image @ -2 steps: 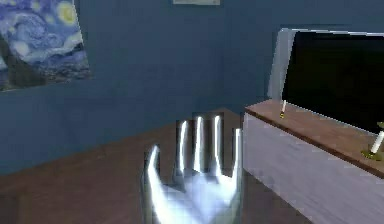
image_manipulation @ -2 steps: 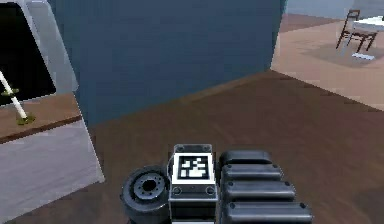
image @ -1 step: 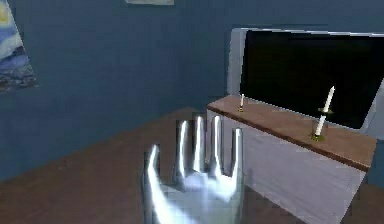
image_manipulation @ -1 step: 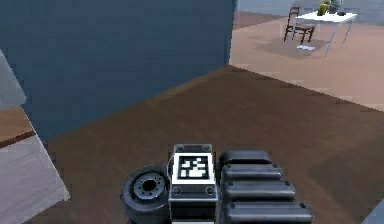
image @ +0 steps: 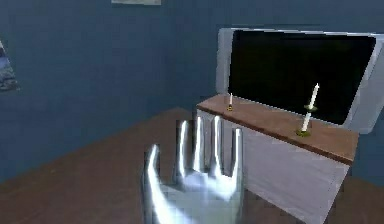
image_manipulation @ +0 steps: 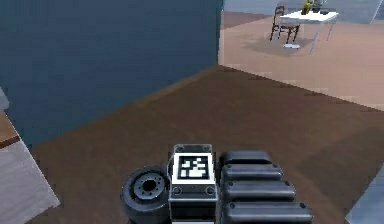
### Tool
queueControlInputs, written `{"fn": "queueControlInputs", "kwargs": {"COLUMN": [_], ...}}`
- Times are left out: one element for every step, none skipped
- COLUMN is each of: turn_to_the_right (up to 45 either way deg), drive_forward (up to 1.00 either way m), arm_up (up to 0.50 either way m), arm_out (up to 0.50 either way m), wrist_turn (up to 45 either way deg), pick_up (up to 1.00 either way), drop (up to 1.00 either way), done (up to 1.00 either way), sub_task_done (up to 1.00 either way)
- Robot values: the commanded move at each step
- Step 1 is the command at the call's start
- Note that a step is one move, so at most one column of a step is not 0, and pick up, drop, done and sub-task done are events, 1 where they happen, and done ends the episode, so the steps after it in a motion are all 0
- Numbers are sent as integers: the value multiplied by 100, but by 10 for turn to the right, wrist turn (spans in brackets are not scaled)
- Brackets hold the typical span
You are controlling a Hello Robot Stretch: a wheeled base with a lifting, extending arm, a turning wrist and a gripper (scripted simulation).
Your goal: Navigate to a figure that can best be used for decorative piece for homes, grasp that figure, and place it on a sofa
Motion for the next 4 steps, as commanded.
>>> {"fn": "queueControlInputs", "kwargs": {"turn_to_the_right": [-450, -270, 450, 390], "drive_forward": [0, 0, 0, 0], "arm_up": [0, 0, 0, 0], "arm_out": [0, 0, 0, 0], "wrist_turn": [0, 0, 0, 0], "pick_up": [0, 0, 0, 0], "drop": [0, 0, 0, 0], "done": [0, 0, 0, 0], "sub_task_done": [0, 0, 0, 0]}}
